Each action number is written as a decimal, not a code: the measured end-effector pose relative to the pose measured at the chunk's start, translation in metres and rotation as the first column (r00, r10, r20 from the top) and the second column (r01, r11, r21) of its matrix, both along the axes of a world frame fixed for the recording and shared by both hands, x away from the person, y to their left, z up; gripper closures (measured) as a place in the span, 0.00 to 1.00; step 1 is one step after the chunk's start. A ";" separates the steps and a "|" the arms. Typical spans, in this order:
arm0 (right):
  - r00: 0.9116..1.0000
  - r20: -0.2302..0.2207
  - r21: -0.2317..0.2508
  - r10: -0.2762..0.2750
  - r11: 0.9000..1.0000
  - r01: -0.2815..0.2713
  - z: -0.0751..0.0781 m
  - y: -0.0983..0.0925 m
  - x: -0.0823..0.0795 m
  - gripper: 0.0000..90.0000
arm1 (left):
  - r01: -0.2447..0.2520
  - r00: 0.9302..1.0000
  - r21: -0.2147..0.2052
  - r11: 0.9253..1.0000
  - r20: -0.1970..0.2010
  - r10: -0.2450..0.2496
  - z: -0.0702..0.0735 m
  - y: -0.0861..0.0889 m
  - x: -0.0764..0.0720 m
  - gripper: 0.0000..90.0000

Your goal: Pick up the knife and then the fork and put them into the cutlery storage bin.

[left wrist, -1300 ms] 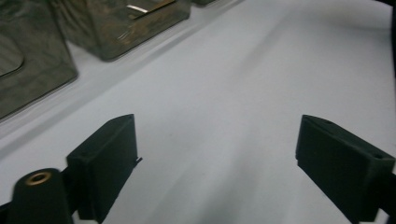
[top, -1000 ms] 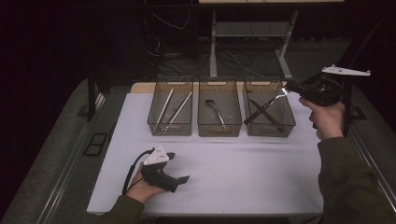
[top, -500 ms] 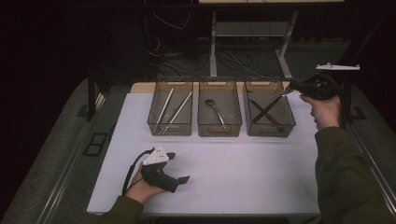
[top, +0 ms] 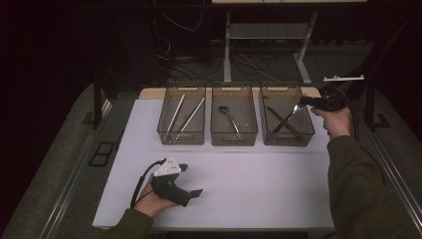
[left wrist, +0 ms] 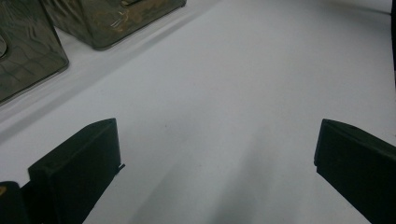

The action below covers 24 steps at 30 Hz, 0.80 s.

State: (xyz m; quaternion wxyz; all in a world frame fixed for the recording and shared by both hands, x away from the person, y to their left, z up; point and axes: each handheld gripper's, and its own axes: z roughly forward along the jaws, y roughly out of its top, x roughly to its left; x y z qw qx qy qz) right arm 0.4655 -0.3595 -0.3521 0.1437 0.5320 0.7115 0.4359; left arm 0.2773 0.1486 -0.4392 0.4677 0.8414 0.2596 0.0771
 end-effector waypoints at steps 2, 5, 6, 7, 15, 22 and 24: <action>1.000 -0.010 -0.012 -0.023 1.000 0.023 -0.004 -0.002 0.003 0.94 | 0.001 1.000 -0.001 1.000 -0.001 -0.001 0.000 -0.001 0.000 0.00; 0.999 -0.014 -0.064 -0.052 0.997 0.050 -0.012 -0.004 0.007 0.91 | 0.003 1.000 0.002 1.000 -0.003 -0.003 0.000 -0.001 -0.001 0.00; 0.998 -0.017 -0.073 -0.062 0.995 0.061 -0.014 -0.004 0.008 0.90 | 0.003 1.000 0.004 1.000 -0.003 -0.003 0.000 -0.002 -0.001 0.00; 0.997 -0.016 -0.087 -0.070 0.994 0.068 -0.016 -0.004 0.009 0.89 | 0.005 1.000 0.006 1.000 -0.003 -0.005 -0.001 -0.002 0.000 0.00; 0.993 -0.025 -0.134 -0.114 0.985 0.110 -0.028 -0.004 0.018 0.85 | 0.009 1.000 0.003 1.000 -0.009 -0.009 -0.001 -0.003 0.000 0.00; 0.985 0.010 -0.152 -0.174 0.973 0.174 -0.028 -0.005 0.021 0.53 | 0.012 1.000 0.002 1.000 -0.010 -0.012 -0.001 -0.003 0.001 0.00; 0.986 0.009 -0.156 -0.167 0.974 0.166 -0.027 -0.005 0.020 0.50 | 0.011 1.000 0.001 1.000 -0.010 -0.011 -0.001 -0.003 0.001 0.00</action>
